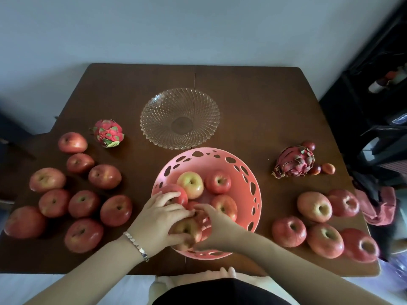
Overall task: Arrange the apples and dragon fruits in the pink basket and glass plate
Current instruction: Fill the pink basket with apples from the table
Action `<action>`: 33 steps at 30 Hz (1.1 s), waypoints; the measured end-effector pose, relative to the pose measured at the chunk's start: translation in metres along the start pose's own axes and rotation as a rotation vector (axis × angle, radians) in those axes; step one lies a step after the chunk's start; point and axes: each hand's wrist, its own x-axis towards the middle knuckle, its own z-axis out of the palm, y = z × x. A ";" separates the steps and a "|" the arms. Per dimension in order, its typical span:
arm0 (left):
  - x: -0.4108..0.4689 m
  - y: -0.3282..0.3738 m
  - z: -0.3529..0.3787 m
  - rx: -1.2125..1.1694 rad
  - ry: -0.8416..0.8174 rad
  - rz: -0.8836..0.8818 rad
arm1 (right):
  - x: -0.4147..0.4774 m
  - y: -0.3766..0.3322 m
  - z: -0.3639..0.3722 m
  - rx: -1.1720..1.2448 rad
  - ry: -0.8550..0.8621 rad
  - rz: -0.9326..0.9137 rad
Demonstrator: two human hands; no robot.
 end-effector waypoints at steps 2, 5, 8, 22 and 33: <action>0.004 0.003 -0.005 0.059 -0.035 0.003 | -0.006 0.009 -0.021 0.027 0.010 -0.052; 0.010 0.006 -0.013 0.099 -0.120 -0.012 | -0.020 0.037 -0.061 -0.086 0.319 -0.031; 0.017 0.016 -0.018 0.050 -0.287 -0.076 | -0.042 0.069 -0.089 -0.287 0.443 0.077; 0.015 0.030 -0.018 0.010 -0.305 -0.181 | -0.066 0.110 -0.080 -0.666 0.327 0.361; 0.012 0.029 -0.010 -0.071 -0.180 -0.181 | -0.040 -0.001 -0.031 -0.441 0.213 0.112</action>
